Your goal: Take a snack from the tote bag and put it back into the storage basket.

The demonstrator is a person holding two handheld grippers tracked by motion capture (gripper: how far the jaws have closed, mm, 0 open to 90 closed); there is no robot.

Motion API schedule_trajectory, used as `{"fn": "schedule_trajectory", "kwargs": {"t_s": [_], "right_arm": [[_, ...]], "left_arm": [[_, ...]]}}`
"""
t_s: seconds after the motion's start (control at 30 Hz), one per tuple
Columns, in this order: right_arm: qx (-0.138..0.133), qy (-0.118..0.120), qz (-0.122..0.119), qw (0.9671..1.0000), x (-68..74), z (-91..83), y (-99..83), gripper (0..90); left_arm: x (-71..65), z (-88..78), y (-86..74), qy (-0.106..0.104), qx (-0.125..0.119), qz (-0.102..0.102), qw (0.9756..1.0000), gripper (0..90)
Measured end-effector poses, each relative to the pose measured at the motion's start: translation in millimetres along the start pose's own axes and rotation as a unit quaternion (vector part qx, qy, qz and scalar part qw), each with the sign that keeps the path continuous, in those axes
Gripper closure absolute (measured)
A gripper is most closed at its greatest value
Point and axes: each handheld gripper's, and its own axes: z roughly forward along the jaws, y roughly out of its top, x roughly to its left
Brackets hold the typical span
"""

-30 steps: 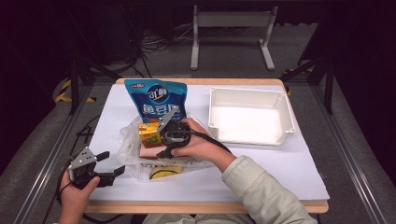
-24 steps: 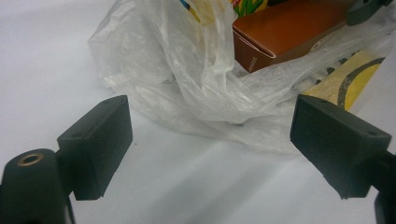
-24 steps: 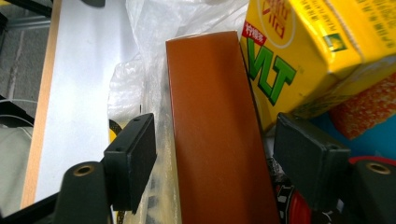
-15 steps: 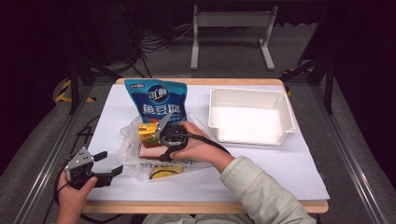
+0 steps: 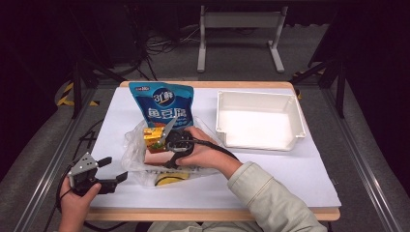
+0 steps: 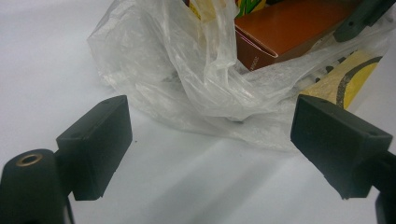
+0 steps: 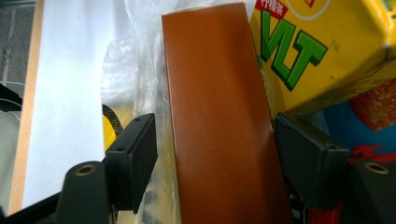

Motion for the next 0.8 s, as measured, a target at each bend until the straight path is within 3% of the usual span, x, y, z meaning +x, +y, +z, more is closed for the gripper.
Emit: {"fn": "schedule_trajectory", "kwargs": {"t_s": [0.8], "right_arm": [[0.065,-0.017,-0.008,0.9977,6.6,16.1,8.7,35.5]], "left_arm": [[-0.6,1.1,-0.2,-0.003,0.005,0.000,1.0000,13.4]]}}
